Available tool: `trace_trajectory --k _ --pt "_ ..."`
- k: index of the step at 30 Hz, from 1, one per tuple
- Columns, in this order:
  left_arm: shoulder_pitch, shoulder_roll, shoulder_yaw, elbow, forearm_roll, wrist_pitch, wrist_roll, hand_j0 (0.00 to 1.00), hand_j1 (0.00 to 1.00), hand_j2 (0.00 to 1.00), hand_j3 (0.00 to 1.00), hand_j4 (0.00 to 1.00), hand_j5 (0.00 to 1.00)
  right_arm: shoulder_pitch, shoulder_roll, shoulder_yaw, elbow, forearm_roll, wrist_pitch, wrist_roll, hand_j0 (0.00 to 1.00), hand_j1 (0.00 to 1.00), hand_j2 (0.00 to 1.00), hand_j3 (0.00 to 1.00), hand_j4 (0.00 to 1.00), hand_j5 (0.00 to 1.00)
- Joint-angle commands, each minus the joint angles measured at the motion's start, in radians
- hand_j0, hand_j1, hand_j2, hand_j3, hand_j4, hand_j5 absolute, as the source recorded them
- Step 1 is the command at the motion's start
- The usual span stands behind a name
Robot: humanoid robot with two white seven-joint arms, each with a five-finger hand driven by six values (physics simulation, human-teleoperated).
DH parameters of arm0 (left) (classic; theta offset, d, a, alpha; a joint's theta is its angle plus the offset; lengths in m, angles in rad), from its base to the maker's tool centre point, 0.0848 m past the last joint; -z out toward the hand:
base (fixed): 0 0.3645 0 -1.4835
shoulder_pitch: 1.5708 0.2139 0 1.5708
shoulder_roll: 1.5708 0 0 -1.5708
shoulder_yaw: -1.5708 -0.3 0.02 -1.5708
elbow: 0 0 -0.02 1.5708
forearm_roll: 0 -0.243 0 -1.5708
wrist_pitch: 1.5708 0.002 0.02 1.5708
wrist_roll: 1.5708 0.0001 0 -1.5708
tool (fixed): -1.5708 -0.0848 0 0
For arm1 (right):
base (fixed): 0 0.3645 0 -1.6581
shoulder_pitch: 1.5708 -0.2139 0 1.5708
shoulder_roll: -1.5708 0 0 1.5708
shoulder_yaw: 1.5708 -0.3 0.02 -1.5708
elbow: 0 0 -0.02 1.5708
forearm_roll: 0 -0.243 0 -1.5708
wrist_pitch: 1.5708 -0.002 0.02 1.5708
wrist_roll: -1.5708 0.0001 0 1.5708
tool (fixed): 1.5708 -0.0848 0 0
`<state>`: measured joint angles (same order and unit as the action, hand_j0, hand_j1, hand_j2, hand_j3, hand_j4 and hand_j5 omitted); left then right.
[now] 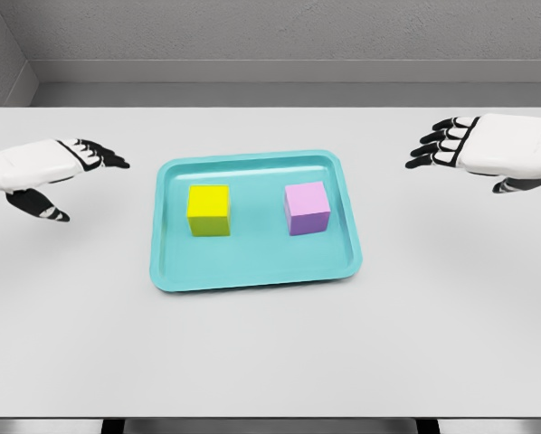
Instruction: Push two cubes
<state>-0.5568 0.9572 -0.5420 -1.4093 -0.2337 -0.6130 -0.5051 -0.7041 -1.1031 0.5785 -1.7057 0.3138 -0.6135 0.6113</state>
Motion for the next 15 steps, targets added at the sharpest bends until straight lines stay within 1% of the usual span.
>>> trace_trajectory --k 1,3,4,5,6,7,8,9,10,11,12,13,14,15 --pt "0.000 -0.035 -0.004 -0.005 -0.001 0.002 -0.035 1.00 1.00 1.00 1.00 1.00 1.00 0.000 0.000 -0.002 0.000 -0.002 0.003 0.000 1.00 1.00 1.00 1.00 1.00 1.00" --pt "0.002 -0.043 -0.010 -0.005 0.001 0.002 -0.035 1.00 1.00 1.00 1.00 1.00 1.00 -0.006 0.000 -0.002 0.000 -0.004 0.003 0.000 1.00 1.00 1.00 1.00 1.00 1.00" --pt "-0.014 -0.041 -0.042 0.000 0.002 0.002 -0.032 1.00 1.00 1.00 1.00 1.00 1.00 -0.006 0.000 -0.002 0.000 -0.005 0.003 0.000 1.00 1.00 1.00 1.00 1.00 1.00" --pt "-0.066 -0.038 -0.096 0.061 0.013 0.002 -0.027 1.00 1.00 1.00 1.00 1.00 1.00 -0.006 -0.001 0.000 0.001 -0.005 0.003 0.000 1.00 1.00 1.00 1.00 1.00 1.00" --pt "-0.098 -0.041 -0.148 0.101 0.011 0.002 -0.027 1.00 1.00 1.00 1.00 1.00 1.00 -0.006 -0.001 0.000 0.001 -0.005 0.003 0.000 1.00 1.00 1.00 1.00 1.00 1.00" --pt "-0.133 -0.044 -0.213 0.096 0.011 0.002 -0.032 1.00 1.00 1.00 1.00 1.00 1.00 -0.006 -0.003 0.001 0.001 -0.005 0.003 0.000 1.00 1.00 1.00 1.00 1.00 1.00" --pt "-0.155 -0.066 -0.227 0.095 0.001 0.002 -0.039 1.00 1.00 1.00 1.00 1.00 1.00 -0.005 -0.006 0.001 0.001 -0.004 0.003 0.000 1.00 1.00 1.00 1.00 1.00 1.00" --pt "-0.190 -0.074 -0.240 0.102 -0.016 0.002 -0.084 1.00 1.00 1.00 1.00 1.00 1.00 0.002 -0.009 0.003 0.001 -0.004 0.003 0.000 1.00 1.00 1.00 1.00 1.00 1.00" --pt "-0.238 -0.080 -0.243 0.128 -0.058 0.002 -0.106 0.84 0.84 0.84 0.84 0.84 0.84 0.008 -0.009 0.006 0.001 -0.004 0.003 0.000 1.00 1.00 1.00 1.00 1.00 1.00" --pt "-0.247 -0.100 -0.246 0.147 -0.098 0.002 -0.106 0.63 0.63 0.63 0.63 0.63 0.63 0.009 -0.007 0.026 0.003 -0.004 0.003 0.000 0.93 0.93 0.93 0.93 0.93 0.93" --pt "-0.248 -0.123 -0.253 0.144 -0.150 0.002 -0.106 0.51 0.51 0.51 0.51 0.51 0.51 0.008 -0.006 0.041 0.006 -0.004 0.003 0.000 0.72 0.72 0.72 0.72 0.72 0.72" --pt "-0.262 -0.144 -0.254 0.144 -0.191 0.002 -0.106 0.51 0.51 0.51 0.51 0.51 0.51 0.012 0.000 0.044 0.030 -0.004 0.003 0.000 0.49 0.49 0.49 0.49 0.49 0.49" --pt "-0.265 -0.149 -0.262 0.142 -0.193 0.002 -0.106 0.51 0.51 0.51 0.51 0.51 0.51 0.031 0.011 0.035 0.046 -0.004 0.003 0.000 0.41 0.41 0.41 0.41 0.41 0.41" --pt "-0.268 -0.175 -0.268 0.147 -0.194 0.002 -0.106 0.51 0.51 0.51 0.51 0.51 0.51 0.035 0.022 0.021 0.047 -0.002 0.003 0.000 0.41 0.41 0.41 0.41 0.41 0.41"
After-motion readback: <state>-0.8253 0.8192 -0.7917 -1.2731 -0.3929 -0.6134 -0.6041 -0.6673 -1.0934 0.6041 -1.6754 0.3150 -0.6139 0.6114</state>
